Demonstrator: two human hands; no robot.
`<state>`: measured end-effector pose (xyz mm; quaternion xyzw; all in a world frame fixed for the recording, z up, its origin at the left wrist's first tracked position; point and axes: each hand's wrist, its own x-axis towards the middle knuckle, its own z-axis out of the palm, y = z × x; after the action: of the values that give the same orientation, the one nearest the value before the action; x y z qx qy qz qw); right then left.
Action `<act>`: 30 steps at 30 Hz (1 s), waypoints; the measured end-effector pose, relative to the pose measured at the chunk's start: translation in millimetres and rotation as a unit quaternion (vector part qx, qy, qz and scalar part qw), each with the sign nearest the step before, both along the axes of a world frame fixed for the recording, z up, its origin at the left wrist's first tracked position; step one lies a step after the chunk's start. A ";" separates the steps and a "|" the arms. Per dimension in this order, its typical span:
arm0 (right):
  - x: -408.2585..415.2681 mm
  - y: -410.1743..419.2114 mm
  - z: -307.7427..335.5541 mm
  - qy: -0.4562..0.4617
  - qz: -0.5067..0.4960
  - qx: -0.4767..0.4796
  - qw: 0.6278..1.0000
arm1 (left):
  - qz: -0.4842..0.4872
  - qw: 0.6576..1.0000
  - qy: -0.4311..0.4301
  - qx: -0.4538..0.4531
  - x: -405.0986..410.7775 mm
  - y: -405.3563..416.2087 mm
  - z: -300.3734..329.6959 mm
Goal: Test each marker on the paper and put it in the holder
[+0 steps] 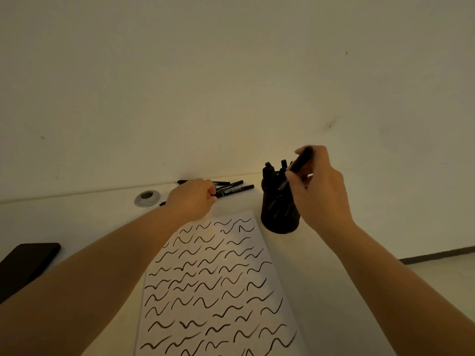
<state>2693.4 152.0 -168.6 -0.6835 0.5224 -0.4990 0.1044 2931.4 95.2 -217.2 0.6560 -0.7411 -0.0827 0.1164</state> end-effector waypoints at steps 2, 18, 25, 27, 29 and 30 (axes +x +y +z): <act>3.7 -2.4 -5.5 0.050 -0.004 0.003 0.999 | -0.012 0.999 -0.035 -0.017 1.4 -10.6 -5.8; 0.4 -20.5 -27.1 0.295 -0.062 -0.118 0.946 | -0.003 0.996 -0.058 -0.065 -7.3 -44.7 -35.2; -0.4 -15.3 -24.7 0.315 -0.051 -0.111 0.941 | 0.036 0.998 -0.020 -0.053 -7.0 -32.8 -28.1; -1.0 -11.5 -21.4 0.313 -0.054 -0.111 0.942 | 0.044 0.998 -0.009 -0.041 -4.3 -22.0 -19.4; -0.3 -4.0 -17.5 0.297 -0.075 -0.137 0.942 | 0.047 0.998 0.014 -0.032 -1.3 -4.8 -10.1; 1.8 1.8 -15.4 0.282 -0.081 -0.163 0.942 | 0.047 0.998 0.032 -0.031 0.0 5.8 -5.5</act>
<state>2695.1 153.8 -184.1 -0.7592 0.4955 -0.3713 -0.2006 2931.4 101.0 -222.7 0.6830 -0.7077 -0.0757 0.1641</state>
